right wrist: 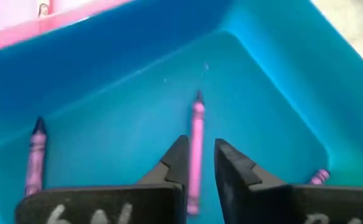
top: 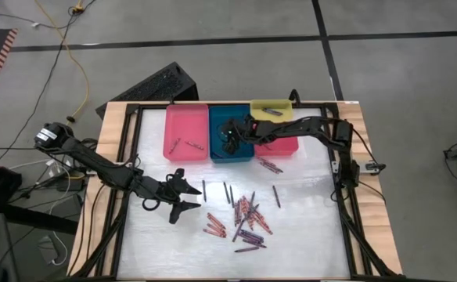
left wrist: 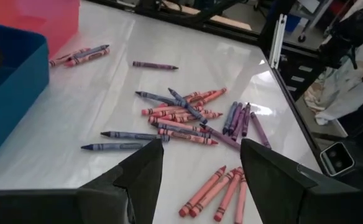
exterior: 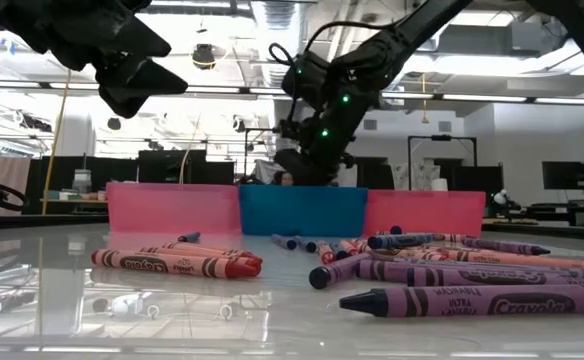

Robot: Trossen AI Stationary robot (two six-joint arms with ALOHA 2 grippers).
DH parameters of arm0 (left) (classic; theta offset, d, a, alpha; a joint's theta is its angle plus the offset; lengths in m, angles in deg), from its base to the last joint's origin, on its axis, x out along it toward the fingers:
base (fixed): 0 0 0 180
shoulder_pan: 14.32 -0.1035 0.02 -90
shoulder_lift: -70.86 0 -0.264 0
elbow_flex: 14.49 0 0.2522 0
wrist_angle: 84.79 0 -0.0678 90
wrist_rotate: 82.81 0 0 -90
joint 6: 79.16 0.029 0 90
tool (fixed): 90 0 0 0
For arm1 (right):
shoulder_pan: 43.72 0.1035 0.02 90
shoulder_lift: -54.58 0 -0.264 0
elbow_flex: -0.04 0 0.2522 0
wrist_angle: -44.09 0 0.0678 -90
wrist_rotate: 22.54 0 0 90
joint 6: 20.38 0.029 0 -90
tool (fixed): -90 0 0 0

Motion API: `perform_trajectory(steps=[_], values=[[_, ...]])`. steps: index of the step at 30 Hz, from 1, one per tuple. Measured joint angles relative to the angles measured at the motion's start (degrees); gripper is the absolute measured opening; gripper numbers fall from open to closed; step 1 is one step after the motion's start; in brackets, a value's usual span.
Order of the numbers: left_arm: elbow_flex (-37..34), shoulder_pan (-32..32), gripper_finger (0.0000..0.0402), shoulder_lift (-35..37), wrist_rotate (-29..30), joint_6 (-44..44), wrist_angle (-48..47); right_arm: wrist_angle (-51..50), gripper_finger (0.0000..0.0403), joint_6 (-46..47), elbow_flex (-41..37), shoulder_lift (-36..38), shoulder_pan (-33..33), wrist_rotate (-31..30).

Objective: Sort crayons
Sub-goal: Put the violet crayon into the blue bin, then put the pink crayon into the pink bin

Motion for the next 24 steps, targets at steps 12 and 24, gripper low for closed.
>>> perform_trajectory(steps=[12,24], values=[[0.0,0.0,0.0204,0.0,0.0,-0.4,-0.9,-9.7,0.0075,-1.9,0.0,6.8,3.9,-0.1],[0.0,3.0,0.0204,0.0,0.0,-0.4,-1.2,-30.3,0.0075,9.1,-7.7,25.0,17.7,-7.7]])
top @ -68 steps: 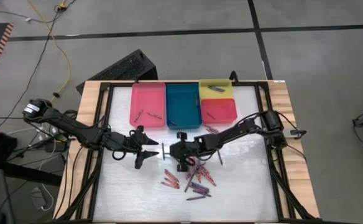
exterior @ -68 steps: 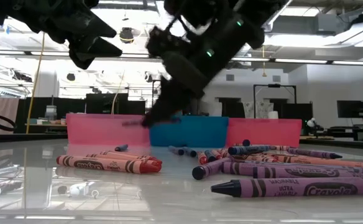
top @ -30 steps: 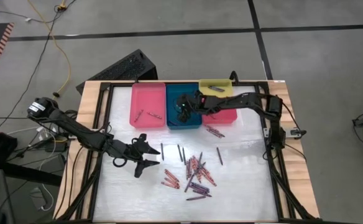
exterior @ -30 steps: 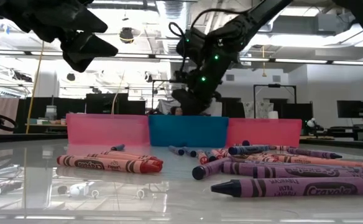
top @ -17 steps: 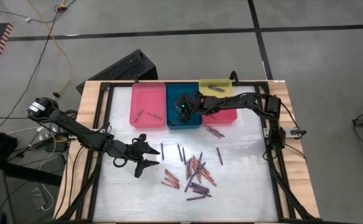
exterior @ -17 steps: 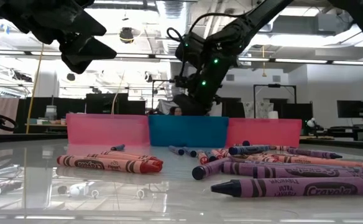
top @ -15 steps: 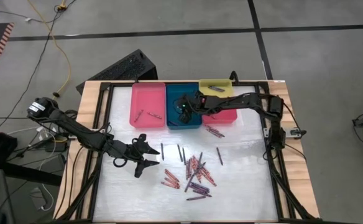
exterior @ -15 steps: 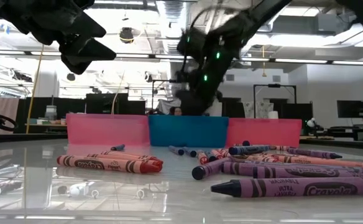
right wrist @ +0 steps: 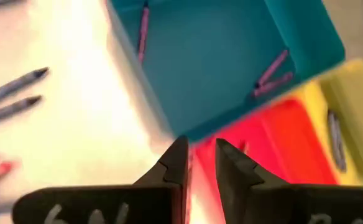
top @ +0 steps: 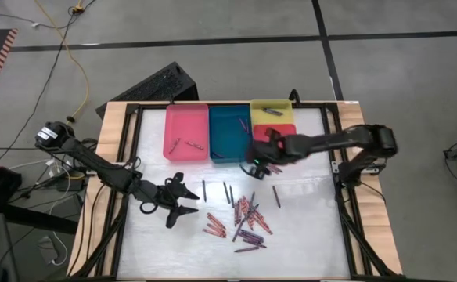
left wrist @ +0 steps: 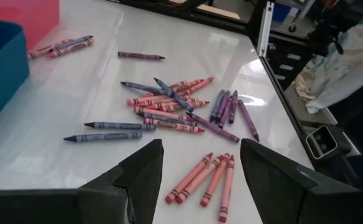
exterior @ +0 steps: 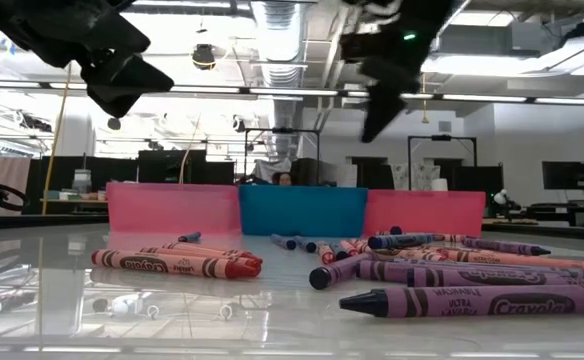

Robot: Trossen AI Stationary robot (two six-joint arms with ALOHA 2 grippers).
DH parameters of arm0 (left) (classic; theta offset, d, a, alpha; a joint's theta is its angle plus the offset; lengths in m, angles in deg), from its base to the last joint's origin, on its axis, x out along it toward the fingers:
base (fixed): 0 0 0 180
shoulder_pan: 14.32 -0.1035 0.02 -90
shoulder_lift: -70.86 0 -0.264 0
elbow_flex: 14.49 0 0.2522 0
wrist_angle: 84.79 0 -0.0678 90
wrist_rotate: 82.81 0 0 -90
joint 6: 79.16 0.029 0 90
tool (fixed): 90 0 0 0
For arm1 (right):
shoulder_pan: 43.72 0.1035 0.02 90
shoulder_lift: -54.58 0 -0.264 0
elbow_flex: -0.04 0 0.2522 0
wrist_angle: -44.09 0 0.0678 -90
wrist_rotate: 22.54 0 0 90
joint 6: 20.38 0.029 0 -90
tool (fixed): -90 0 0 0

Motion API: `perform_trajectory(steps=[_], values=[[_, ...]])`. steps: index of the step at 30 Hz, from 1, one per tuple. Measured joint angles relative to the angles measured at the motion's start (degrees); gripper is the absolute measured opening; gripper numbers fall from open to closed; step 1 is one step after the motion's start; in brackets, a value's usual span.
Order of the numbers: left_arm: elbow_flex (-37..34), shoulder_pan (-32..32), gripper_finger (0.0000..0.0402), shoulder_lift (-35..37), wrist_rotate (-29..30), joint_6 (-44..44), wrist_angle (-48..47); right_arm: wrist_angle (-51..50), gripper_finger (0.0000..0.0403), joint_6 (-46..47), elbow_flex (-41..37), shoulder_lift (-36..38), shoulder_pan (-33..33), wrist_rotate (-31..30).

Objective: Sort crayons
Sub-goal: Put the pink crayon into the pink bin

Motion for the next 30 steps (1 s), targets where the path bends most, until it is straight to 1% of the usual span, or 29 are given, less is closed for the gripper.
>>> perform_trajectory(steps=[3,5,7,11,15,20,23,30], values=[[0.0,0.5,0.0204,0.0,0.2,-0.1,0.3,1.0,0.0075,7.5,-7.3,6.1,3.6,-2.0],[0.0,0.8,0.0204,0.0,0.2,0.0,1.4,3.5,0.0075,12.4,-12.6,9.5,6.0,-3.1],[0.0,1.0,0.0204,0.0,-0.1,0.7,3.2,8.3,0.0075,15.2,-17.8,12.2,8.3,-4.4],[0.0,1.1,0.0204,1.0,-0.3,3.8,6.7,20.1,0.0076,16.3,-26.7,15.0,11.3,-7.5],[0.0,1.1,0.0204,3.4,-0.2,4.0,6.5,26.4,0.0076,16.3,-31.9,14.3,11.7,-9.1],[0.0,1.6,0.0204,6.0,-0.4,4.0,5.4,27.4,0.0075,16.4,-35.0,10.9,11.6,-10.1],[0.0,2.0,0.0204,7.5,-0.4,4.5,4.7,27.6,0.0075,16.4,-35.4,8.2,11.6,-12.1],[0.0,3.2,0.0204,10.0,-0.1,6.3,4.1,29.8,0.0075,16.3,-35.4,1.7,11.6,-12.2]])
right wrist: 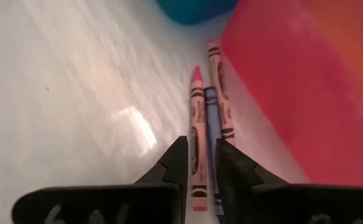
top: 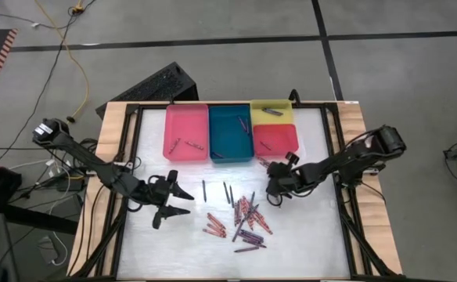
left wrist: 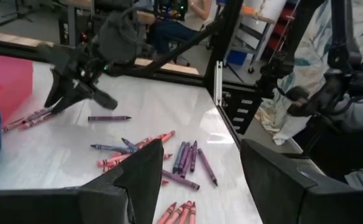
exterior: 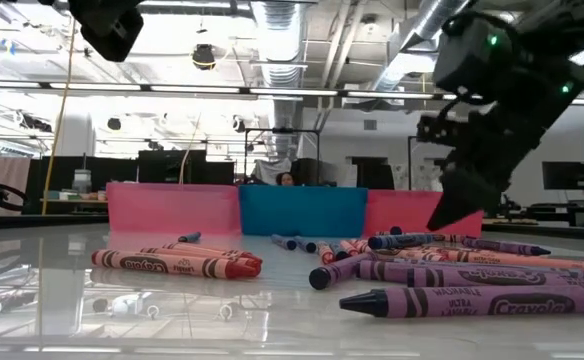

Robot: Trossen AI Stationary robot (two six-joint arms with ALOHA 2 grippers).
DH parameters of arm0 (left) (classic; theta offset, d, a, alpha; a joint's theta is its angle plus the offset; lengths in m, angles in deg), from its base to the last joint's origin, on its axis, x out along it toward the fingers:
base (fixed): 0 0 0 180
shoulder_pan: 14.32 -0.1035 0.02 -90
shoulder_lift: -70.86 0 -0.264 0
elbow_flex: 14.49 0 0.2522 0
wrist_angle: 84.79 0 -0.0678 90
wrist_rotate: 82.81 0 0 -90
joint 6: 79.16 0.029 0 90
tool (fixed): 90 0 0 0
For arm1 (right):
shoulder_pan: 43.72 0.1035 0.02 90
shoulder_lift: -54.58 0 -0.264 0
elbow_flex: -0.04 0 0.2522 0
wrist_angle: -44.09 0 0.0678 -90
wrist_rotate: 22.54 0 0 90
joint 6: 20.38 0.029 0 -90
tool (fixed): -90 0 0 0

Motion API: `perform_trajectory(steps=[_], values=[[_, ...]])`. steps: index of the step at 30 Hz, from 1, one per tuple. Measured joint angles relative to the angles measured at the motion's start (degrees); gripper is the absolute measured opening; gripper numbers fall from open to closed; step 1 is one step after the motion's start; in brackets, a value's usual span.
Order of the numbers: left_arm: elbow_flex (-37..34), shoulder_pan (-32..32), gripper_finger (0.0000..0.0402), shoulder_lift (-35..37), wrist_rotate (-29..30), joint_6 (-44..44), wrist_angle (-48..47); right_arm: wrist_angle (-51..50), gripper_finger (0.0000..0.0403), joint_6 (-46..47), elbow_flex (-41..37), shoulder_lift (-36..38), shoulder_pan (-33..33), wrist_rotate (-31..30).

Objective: Sort crayons
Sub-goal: Put the pink crayon into the pink bin

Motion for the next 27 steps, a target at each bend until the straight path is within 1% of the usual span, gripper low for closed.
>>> perform_trajectory(steps=[5,10,14,20,27], values=[[0.0,0.1,0.0204,0.3,0.3,-0.1,-1.3,1.0,0.0075,0.2,0.1,-3.7,0.0,0.1],[0.0,0.1,0.0204,0.3,0.5,-0.3,-2.2,3.6,0.0075,0.4,0.1,-5.3,0.2,1.6],[0.0,0.1,0.0204,0.3,0.7,-0.3,-2.1,5.0,0.0075,0.2,0.1,-4.5,1.4,2.9],[0.0,0.1,0.0204,0.3,0.7,-0.3,-2.1,5.2,0.0075,-0.2,0.1,-1.9,3.3,6.7],[0.0,0.1,0.0204,0.3,0.7,-0.3,-2.2,5.2,0.0075,-0.2,0.1,-0.4,4.7,5.8]])
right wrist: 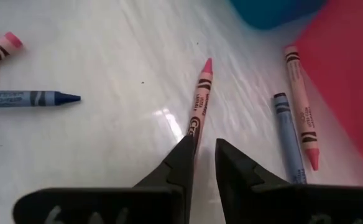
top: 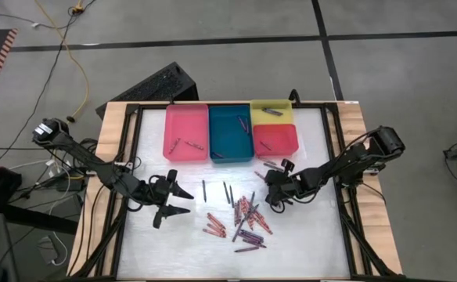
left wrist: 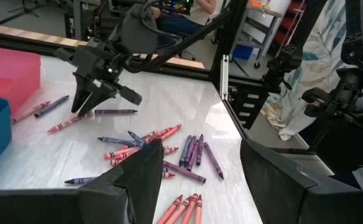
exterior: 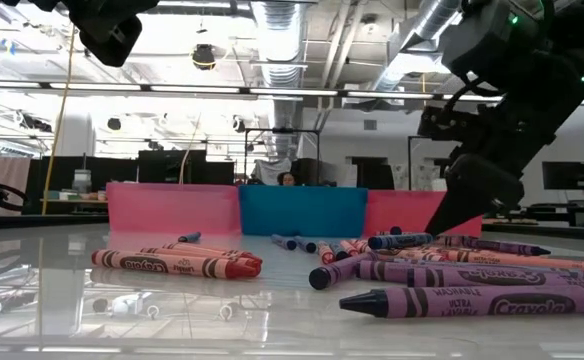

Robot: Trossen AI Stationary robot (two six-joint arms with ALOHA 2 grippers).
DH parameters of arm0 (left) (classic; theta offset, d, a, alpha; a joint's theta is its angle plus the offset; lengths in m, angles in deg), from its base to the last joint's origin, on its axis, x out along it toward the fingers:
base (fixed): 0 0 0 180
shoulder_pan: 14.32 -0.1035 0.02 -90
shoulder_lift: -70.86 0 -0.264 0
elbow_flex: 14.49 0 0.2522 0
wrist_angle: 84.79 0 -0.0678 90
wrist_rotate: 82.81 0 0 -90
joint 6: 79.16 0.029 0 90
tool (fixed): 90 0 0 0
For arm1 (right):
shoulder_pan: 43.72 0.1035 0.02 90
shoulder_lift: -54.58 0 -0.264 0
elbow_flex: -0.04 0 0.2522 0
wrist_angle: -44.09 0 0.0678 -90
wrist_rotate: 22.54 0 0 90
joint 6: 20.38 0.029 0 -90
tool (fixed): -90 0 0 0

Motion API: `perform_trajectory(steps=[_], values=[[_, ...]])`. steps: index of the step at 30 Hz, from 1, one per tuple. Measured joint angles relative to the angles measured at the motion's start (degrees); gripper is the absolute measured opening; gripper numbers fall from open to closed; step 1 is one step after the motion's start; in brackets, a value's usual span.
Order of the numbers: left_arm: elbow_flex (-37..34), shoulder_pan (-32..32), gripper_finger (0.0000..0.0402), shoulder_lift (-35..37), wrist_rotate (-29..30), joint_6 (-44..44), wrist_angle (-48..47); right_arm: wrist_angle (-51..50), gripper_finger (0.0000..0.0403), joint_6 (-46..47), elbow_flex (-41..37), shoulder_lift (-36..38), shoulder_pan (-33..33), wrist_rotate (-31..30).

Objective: Sort crayons
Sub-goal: Put the pink crayon into the pink bin

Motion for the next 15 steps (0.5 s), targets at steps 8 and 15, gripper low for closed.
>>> perform_trajectory(steps=[8,15], values=[[0.0,0.0,0.0204,0.0,0.1,0.0,-0.4,5.0,0.0075,-3.0,0.0,0.0,-0.1,-0.4],[0.0,0.0,0.0204,0.0,0.1,0.0,-0.4,5.4,0.0075,-4.3,0.0,0.0,-1.2,-0.3]])
